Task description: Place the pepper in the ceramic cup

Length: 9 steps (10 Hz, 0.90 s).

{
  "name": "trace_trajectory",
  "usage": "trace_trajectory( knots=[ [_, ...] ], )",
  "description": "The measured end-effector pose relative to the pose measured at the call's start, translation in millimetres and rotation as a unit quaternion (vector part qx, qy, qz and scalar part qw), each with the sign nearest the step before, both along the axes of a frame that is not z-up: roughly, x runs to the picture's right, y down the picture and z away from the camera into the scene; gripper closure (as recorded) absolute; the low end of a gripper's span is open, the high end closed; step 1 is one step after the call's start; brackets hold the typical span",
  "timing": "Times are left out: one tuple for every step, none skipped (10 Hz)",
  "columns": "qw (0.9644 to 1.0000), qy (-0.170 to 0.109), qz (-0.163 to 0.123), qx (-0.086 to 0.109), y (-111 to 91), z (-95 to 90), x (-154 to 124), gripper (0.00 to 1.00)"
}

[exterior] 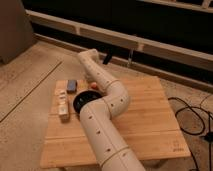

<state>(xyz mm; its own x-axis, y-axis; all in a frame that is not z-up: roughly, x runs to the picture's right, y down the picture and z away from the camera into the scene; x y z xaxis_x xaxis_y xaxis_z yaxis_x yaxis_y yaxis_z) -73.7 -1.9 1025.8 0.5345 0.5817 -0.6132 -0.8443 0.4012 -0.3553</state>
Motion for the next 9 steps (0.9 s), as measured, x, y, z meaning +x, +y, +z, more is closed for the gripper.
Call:
trace_trajectory(
  knots=[
    [1.0,0.003,0.001,0.002,-1.7,-0.6,0.2,0.83],
    [1.0,0.003,0.001,0.002,-2.4,-1.1,-0.2,0.9],
    [1.0,0.003,0.002,0.004,-4.2,-1.8,-1.1,0.98],
    [0.9999,0.003,0.007,0.008,-8.5,-3.6,-3.2,1.0],
    [0.9998,0.0,0.016,0.014,-14.7,-6.0,-6.6,1.0],
    [0.9991,-0.007,0.032,0.027,-30.1,-13.5,-13.9,1.0],
    [0.9981,-0.014,0.045,0.041,-45.0,-20.6,-19.9,1.0],
    [0.997,-0.018,0.054,0.052,-60.1,-30.4,-26.6,1.0],
    [0.9964,-0.02,0.059,0.059,-69.2,-37.2,-31.6,1.0]
  ],
)
